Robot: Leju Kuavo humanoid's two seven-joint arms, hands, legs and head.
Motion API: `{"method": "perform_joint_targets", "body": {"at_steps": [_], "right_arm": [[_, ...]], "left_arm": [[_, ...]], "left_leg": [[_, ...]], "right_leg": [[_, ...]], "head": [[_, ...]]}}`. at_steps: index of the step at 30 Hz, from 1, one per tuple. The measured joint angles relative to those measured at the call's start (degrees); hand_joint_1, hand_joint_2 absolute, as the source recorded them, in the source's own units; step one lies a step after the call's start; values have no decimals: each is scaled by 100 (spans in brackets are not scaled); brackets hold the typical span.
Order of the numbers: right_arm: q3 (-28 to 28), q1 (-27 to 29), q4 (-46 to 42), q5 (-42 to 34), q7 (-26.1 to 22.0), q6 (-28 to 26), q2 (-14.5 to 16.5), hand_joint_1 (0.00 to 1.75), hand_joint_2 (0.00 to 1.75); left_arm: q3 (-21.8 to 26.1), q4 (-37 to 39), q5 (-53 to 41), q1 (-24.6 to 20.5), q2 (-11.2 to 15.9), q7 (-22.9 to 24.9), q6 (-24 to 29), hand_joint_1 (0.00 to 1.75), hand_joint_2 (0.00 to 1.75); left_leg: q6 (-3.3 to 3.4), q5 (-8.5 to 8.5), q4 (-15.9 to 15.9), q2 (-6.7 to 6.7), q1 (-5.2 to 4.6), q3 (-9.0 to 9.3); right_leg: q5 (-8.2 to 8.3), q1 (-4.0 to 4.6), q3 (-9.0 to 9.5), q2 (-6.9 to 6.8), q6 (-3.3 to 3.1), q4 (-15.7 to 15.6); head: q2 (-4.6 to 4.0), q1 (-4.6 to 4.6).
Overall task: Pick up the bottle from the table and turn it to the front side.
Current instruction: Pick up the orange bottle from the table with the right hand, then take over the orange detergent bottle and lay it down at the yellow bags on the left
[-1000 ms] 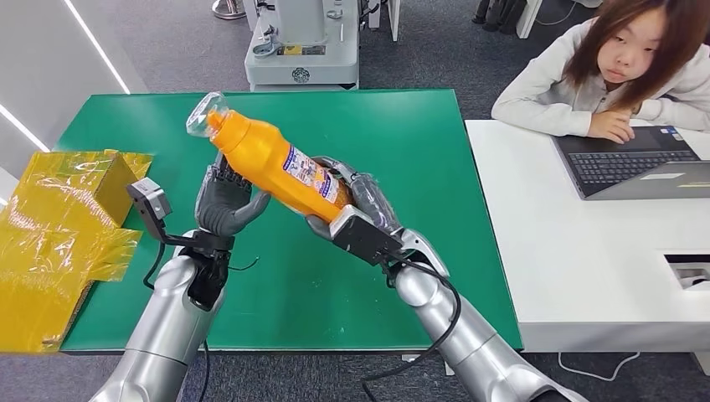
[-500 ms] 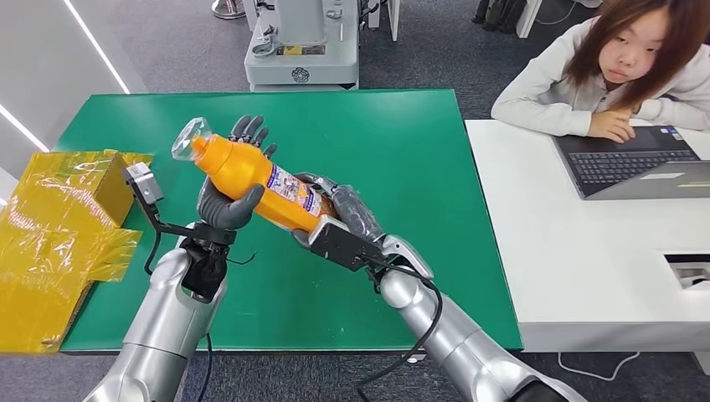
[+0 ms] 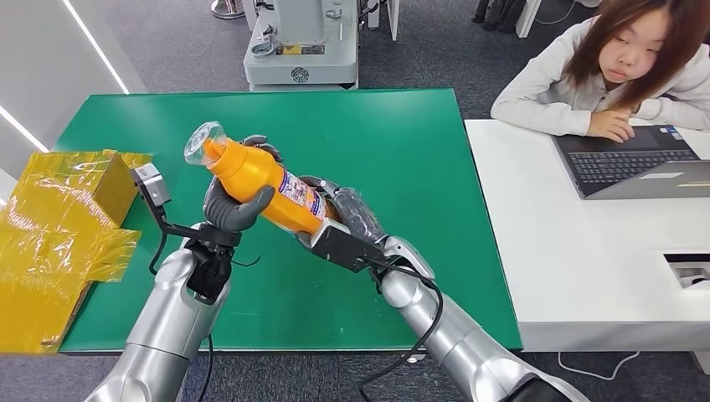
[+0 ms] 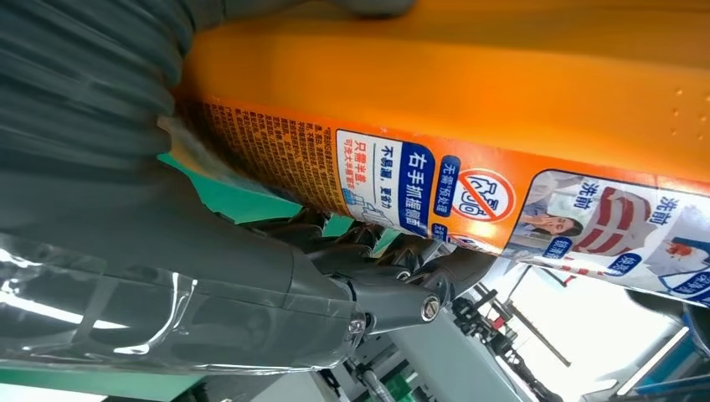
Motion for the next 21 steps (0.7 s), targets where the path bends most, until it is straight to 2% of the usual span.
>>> {"method": "perform_joint_targets", "body": {"at_steps": [2,3,6,10,12,16,21], "right_arm": [[-4,8,0,-1,9,-1,-2,5,175],[-6,13,0,-2,10,-1,-3,0,175],[-28,43,-2,-19,-1,-3,-17,0,175],[-124,148,-89,-72,-10,12,-93,0,175],[-167,231,-201,-104,-10,32,-145,0,175],[-256,372,-419,-132,-12,64,-243,0,175],[-374,562,-747,-157,-5,111,-336,0,175]], "left_arm": [[-29,0,-123,-3,-2,-74,94,175,175],[-49,0,-231,-5,-3,-129,178,175,175],[-115,0,-807,-20,3,-363,606,175,175],[-134,27,-1918,-161,78,-590,1516,175,175],[-130,90,-2454,-293,161,-663,1940,175,175],[-109,233,-3130,-497,331,-763,2425,175,175],[-81,336,-4827,-711,697,-697,3623,175,175]], "left_leg": [[0,0,0,1,0,0],[0,0,0,1,0,0],[0,0,0,0,0,0],[0,0,0,2,0,-1],[0,0,0,2,0,0],[-1,1,0,2,0,-1],[-1,1,-1,6,1,-1]], "right_leg": [[0,0,0,1,0,0],[0,0,0,1,0,0],[1,0,0,0,0,0],[2,0,0,2,0,0],[2,0,0,2,0,1],[2,0,0,2,0,2],[2,1,-2,7,0,3]], "head": [[0,1],[0,0],[1,0],[0,1],[0,1],[0,1],[0,1]]}}
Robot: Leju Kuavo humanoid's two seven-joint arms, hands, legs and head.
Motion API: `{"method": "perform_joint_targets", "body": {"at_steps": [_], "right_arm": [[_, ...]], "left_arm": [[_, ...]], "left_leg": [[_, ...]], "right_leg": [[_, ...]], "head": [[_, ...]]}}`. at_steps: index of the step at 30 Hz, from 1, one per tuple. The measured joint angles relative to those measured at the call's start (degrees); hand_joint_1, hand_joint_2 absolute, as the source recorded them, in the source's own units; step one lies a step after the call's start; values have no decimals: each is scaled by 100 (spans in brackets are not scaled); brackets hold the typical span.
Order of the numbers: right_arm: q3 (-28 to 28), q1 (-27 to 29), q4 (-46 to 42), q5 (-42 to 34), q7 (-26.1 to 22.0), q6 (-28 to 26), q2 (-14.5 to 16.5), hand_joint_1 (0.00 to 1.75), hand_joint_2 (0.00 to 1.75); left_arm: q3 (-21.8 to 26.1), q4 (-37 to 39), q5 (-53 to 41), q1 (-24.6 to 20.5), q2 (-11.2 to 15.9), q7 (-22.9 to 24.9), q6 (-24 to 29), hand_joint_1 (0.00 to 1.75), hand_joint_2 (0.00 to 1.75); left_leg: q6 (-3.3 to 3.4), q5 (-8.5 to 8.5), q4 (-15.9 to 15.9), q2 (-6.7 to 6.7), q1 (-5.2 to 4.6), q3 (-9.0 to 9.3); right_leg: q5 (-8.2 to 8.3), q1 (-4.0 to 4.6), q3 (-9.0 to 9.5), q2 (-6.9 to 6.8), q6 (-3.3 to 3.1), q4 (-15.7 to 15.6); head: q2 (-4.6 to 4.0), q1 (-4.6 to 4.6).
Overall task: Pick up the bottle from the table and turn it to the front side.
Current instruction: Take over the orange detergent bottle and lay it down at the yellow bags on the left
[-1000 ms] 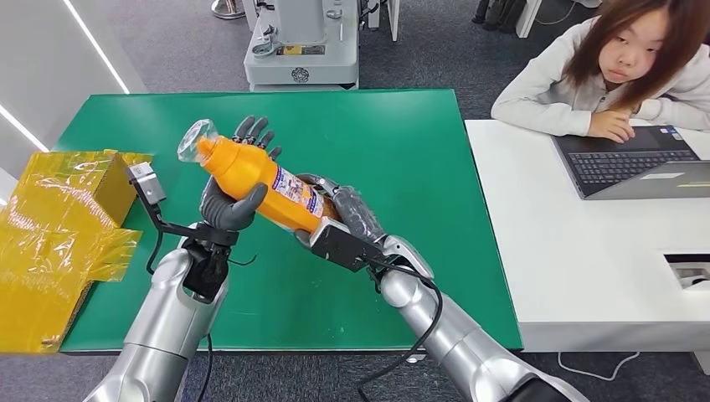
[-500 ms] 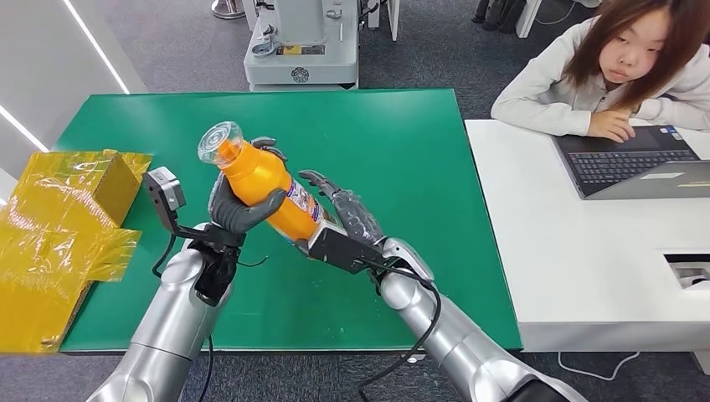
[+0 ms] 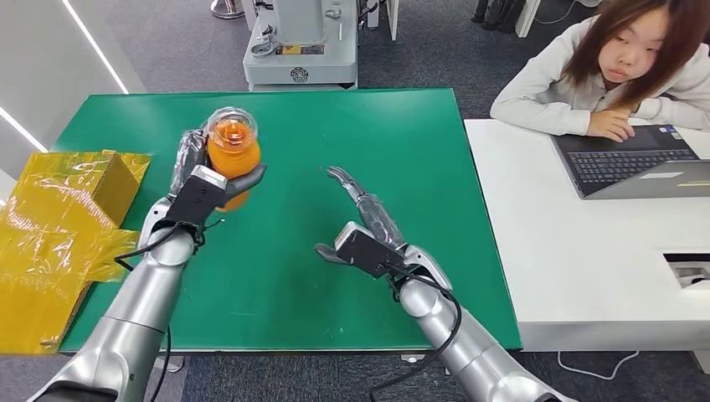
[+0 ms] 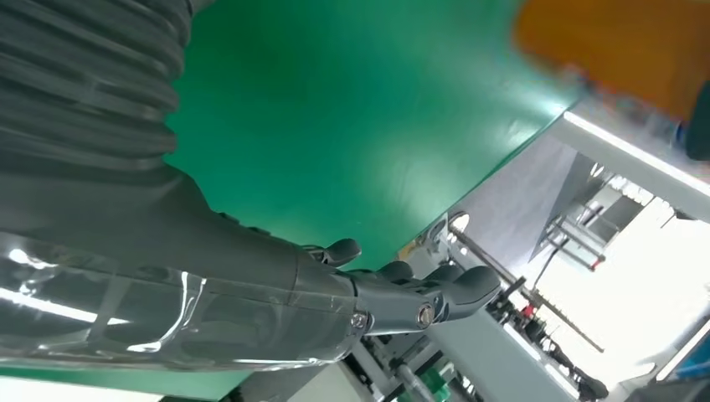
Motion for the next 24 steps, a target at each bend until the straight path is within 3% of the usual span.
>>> {"method": "perform_joint_targets", "body": {"at_steps": [5,8,11,15,19,24], "right_arm": [[-94,249,-394,15,5,-16,-146,0,175],[-147,443,-621,22,-34,-112,-235,0,175],[-190,604,-782,33,-47,-173,-290,0,175],[-198,629,-806,35,-47,-182,-298,0,175],[-526,1248,-1258,27,-149,-388,-445,0,175],[-798,1671,-1556,10,-196,-381,-467,0,175]], "left_arm": [[-26,92,-2786,-264,670,639,1234,175,175],[-69,127,-4226,-278,1134,999,1630,175,175],[-69,158,-4632,-242,1428,1096,1728,175,175],[-69,162,-4698,-234,1475,1123,1743,175,175],[-96,515,-6067,-32,2244,1765,1815,175,175],[-492,1183,-6136,-8,2682,2236,1760,175,175]], "left_leg": [[-1,0,-2,6,2,1],[-1,0,-3,11,3,0],[-3,-1,-4,13,3,0],[-3,-1,-4,13,3,0],[-4,-2,-4,17,2,-3],[-4,-2,-6,22,3,-3]], "right_leg": [[-1,2,-1,6,-1,2],[-1,2,-2,12,-2,3],[-2,2,-4,13,-2,3],[-2,2,-4,13,-2,3],[-2,2,-7,16,-2,2],[-2,2,-10,22,-2,2]], "head": [[0,-1],[0,-1],[0,-1],[0,-1],[0,1],[0,0]]}}
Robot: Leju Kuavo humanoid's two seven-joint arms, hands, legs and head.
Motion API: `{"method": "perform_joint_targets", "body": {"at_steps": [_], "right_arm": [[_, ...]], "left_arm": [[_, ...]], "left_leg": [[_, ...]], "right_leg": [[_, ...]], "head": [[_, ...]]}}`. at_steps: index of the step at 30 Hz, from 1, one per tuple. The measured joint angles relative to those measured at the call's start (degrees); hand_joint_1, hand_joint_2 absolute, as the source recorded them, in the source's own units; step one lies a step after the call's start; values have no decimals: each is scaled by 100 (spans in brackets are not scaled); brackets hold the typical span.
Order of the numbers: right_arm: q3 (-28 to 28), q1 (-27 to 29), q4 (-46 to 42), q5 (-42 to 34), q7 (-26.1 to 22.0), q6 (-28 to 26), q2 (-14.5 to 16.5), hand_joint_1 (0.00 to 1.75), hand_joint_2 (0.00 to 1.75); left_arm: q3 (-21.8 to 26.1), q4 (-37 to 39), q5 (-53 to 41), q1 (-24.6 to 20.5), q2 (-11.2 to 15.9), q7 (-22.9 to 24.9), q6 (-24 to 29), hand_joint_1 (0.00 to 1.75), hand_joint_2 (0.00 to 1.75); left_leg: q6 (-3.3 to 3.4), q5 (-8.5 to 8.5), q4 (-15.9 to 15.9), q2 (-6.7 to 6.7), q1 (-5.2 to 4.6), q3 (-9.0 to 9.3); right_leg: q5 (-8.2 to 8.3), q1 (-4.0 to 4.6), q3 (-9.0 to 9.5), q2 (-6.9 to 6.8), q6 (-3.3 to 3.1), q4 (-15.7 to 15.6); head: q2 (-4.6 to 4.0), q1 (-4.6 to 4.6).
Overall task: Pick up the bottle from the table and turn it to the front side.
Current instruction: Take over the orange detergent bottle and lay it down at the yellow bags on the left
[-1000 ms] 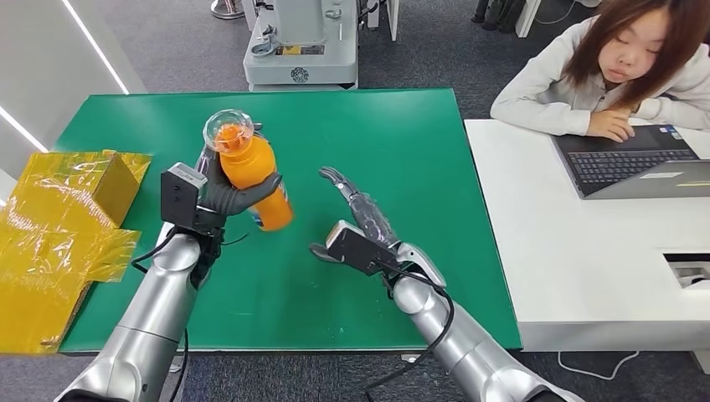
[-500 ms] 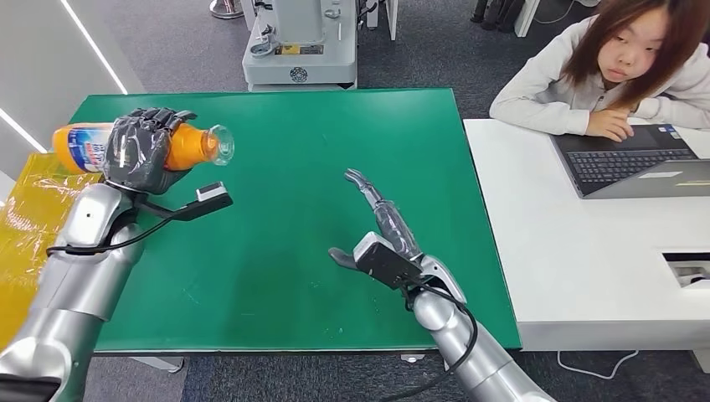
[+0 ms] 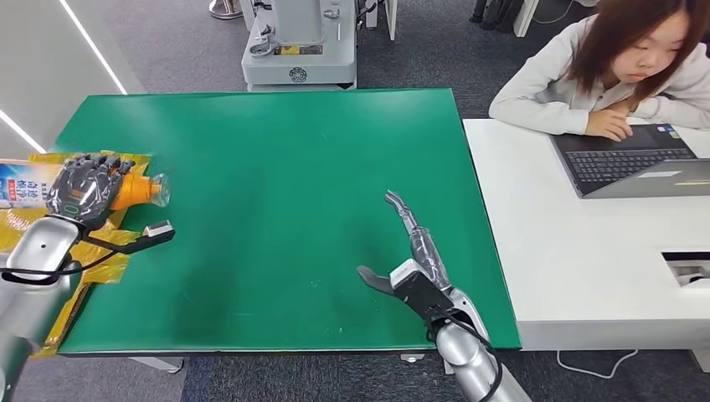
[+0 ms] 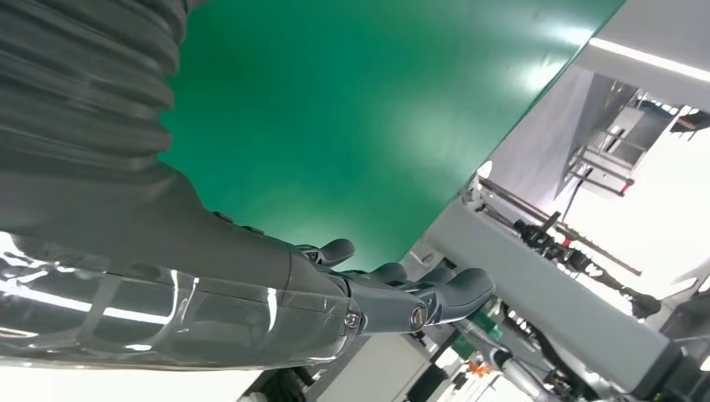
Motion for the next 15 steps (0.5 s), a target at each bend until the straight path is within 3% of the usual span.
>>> {"method": "perform_joint_targets", "body": {"at_steps": [5,11,15], "right_arm": [[-221,351,-227,-42,-95,83,-4,0,175],[-304,627,-429,9,-156,113,-5,0,175],[-308,753,-580,77,-164,137,-6,0,175]], "left_arm": [[-200,746,-2,162,211,103,9,175,175],[-249,1383,1,376,201,-114,-165,172,175],[-233,1724,17,421,113,-297,-256,0,175]], "left_leg": [[-6,-4,-3,2,0,-1],[-6,-4,-3,1,0,-5],[-6,-4,-3,-4,-2,-5]], "right_leg": [[-1,0,-4,3,-1,0],[-2,0,-7,2,-2,-2],[-2,-1,-3,-5,-2,-3]], "head": [[0,1],[0,1],[0,1]]}}
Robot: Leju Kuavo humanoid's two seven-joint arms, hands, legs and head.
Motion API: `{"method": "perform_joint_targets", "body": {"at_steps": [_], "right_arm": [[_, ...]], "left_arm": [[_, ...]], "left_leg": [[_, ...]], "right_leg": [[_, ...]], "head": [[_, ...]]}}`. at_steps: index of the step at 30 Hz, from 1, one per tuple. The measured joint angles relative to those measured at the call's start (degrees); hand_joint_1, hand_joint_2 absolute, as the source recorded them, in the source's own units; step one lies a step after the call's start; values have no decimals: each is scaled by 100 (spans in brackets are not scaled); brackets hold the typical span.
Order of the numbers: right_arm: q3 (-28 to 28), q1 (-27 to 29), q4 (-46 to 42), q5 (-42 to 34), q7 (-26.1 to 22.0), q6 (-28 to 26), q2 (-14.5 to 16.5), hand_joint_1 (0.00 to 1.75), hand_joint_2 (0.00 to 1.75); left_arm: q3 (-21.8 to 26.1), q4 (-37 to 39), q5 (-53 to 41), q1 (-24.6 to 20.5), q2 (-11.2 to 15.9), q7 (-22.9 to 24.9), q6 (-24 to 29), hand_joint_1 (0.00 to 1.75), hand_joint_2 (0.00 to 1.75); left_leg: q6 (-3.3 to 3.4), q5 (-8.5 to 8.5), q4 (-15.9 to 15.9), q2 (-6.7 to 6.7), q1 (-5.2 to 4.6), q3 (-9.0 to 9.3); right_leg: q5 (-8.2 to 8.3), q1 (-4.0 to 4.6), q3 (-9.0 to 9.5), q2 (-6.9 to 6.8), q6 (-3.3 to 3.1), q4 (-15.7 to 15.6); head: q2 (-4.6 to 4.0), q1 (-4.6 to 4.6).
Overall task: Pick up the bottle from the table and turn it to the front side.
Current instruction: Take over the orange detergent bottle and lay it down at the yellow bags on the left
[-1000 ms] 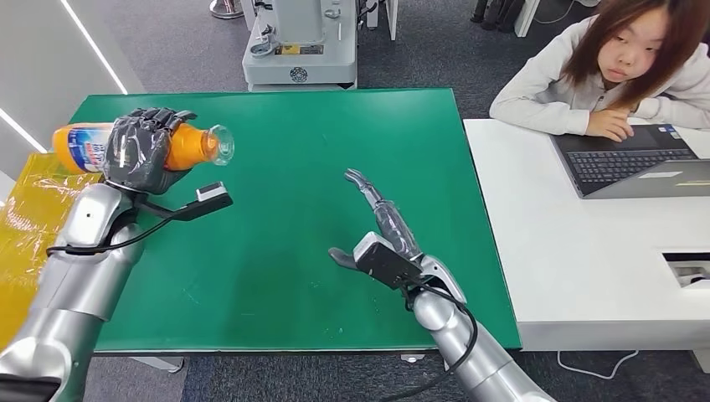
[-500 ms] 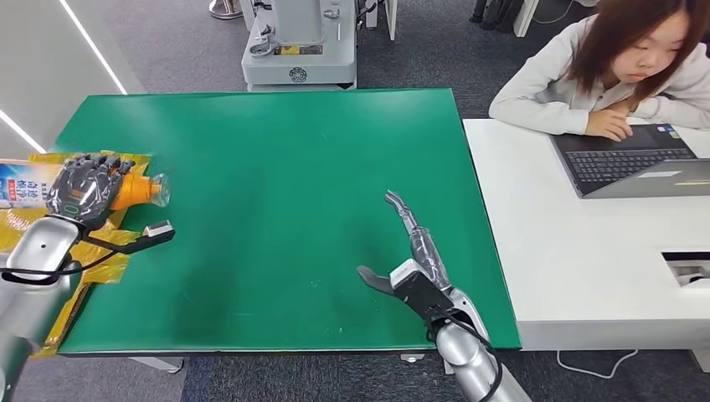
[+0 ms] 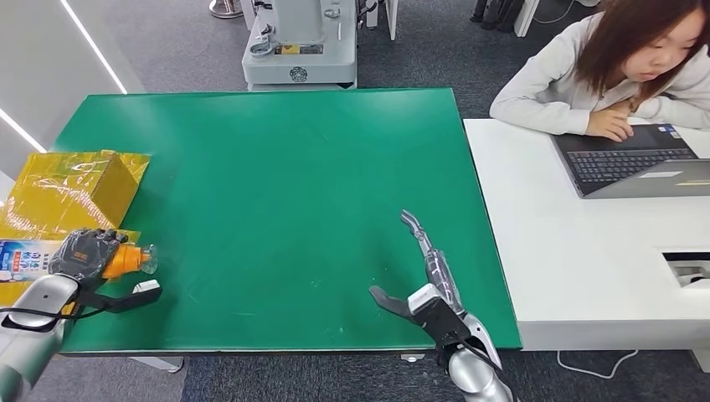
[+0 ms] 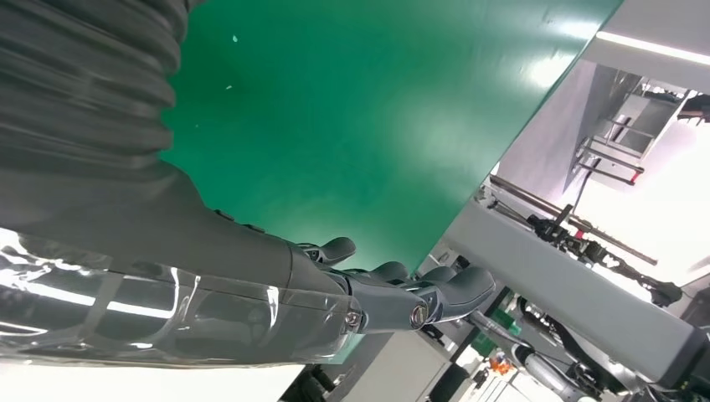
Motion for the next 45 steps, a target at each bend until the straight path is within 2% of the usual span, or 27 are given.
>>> {"method": "perform_joint_targets", "body": {"at_steps": [5,13,17,21,24,26,30,35,38,41,45], "right_arm": [[10,51,-194,125,95,46,0,0,175],[105,44,-370,150,269,43,-4,0,175],[111,16,-337,13,304,17,-9,0,175],[113,-35,-253,-129,303,-15,-9,0,175],[117,-101,-159,-224,296,-25,-9,0,175],[129,-159,-70,-325,287,-31,-9,0,175],[146,-249,112,-539,230,-52,-9,0,175],[151,-254,271,-779,126,-163,-33,0,175],[151,-170,263,-926,29,-291,-79,0,175],[149,40,94,-1028,-59,-461,-137,0,175],[139,453,-450,-1117,-133,-703,-187,0,175]], "left_arm": [[84,215,98,-11,-181,-256,72,0,175],[823,334,1101,7,-911,-1188,563,0,175],[1352,346,2110,117,-1338,-1919,508,0,175],[1998,343,3403,256,-1853,-2772,114,0,175],[2342,268,4174,334,-2174,-3106,-183,0,175],[2452,-3,5061,450,-2367,-3217,-350,0,175],[2405,-938,6672,748,-2659,-3243,-262,0,175],[2010,-2360,7471,1236,-2864,-3245,237,0,175],[1692,-3234,7674,1572,-2941,-3246,252,0,175],[1413,-3974,7817,1916,-3045,-3208,-113,0,175],[1003,-4541,7987,2304,-3237,-2778,-982,0,175]], "left_leg": [[-1,1,0,-8,-3,10],[-4,12,0,-35,-2,14],[-4,12,1,-34,-3,13],[-3,11,2,-34,-3,10],[-3,11,2,-33,-3,8],[-3,10,2,-31,-2,7],[-3,10,3,-32,-2,6],[-2,9,2,-31,-2,4],[-2,6,3,-31,-2,3],[0,0,3,-31,-3,3],[6,-7,3,-30,-4,1]], "right_leg": [[0,-2,9,-11,0,0],[2,-2,27,-41,0,0],[3,-2,25,-39,0,0],[3,-2,22,-38,1,-2],[3,-2,19,-36,1,-4],[3,-2,17,-34,1,-4],[3,-2,16,-35,1,-4],[2,-2,14,-34,1,-4],[1,-2,14,-34,2,-8],[-1,-2,14,-35,5,-11],[-4,-3,14,-35,7,-12]], "head": [[0,-1],[0,-1],[0,-1],[1,0],[0,1],[0,0],[0,-1],[0,0],[0,1],[0,-1],[0,1]]}}
